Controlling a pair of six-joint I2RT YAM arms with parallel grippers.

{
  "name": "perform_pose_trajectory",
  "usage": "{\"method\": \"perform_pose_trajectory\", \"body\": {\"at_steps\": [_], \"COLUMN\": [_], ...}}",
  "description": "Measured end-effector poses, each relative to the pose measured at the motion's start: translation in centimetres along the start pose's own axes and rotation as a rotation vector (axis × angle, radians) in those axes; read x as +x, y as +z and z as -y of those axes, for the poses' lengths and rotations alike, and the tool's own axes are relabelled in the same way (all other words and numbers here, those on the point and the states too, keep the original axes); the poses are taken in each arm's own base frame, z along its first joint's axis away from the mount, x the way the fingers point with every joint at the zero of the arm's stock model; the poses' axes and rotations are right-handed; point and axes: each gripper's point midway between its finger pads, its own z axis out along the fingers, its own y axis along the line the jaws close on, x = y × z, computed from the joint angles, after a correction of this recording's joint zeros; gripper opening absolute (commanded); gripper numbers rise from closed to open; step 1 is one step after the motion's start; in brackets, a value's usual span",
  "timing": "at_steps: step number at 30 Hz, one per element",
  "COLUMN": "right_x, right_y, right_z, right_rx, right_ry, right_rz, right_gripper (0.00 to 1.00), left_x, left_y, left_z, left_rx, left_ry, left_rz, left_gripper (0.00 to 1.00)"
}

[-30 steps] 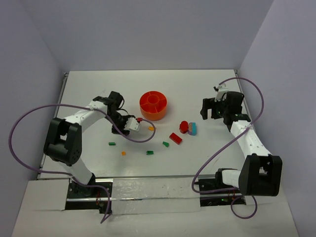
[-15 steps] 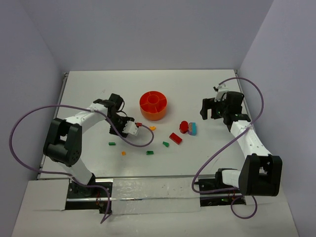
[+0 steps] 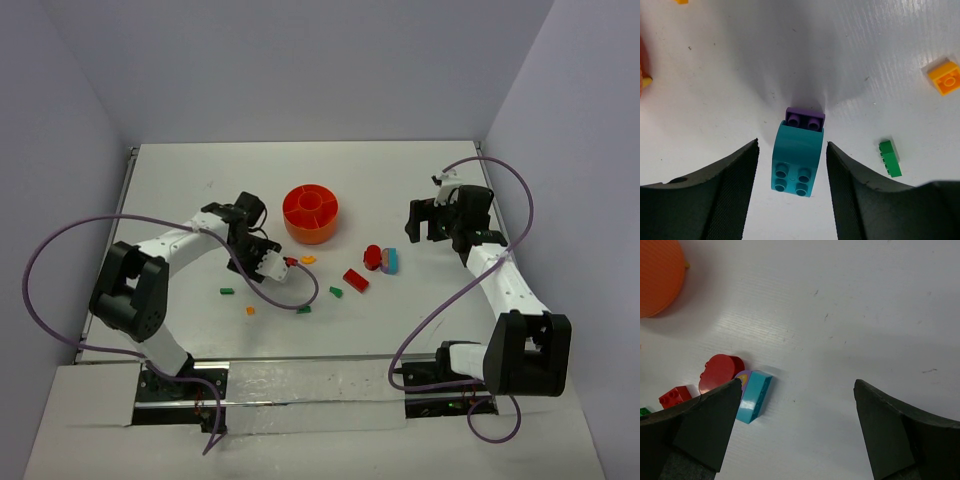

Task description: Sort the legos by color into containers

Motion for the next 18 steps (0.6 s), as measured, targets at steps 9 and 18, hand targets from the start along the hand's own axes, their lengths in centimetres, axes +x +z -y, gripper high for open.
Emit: {"method": "perform_pose_trajectory", "body": {"at_steps": [9, 18], "right_x": [0.0, 0.0], "right_y": [0.0, -0.1], "right_z": [0.0, -1.0], "right_rx": [0.000, -0.054], "right_ry": [-0.001, -0.005], "right_rz": [0.000, -0.002], "right_gripper": [1.00, 1.00], "left_x": [0.8, -0.6], "left_y": [-0.2, -1.6], "left_z": [0.0, -1.5], "left_rx": [0.009, -0.027], "left_ry": [0.013, -0.070], "left_rz": [-0.085, -0.033], "left_gripper": [0.41, 0.00]}}
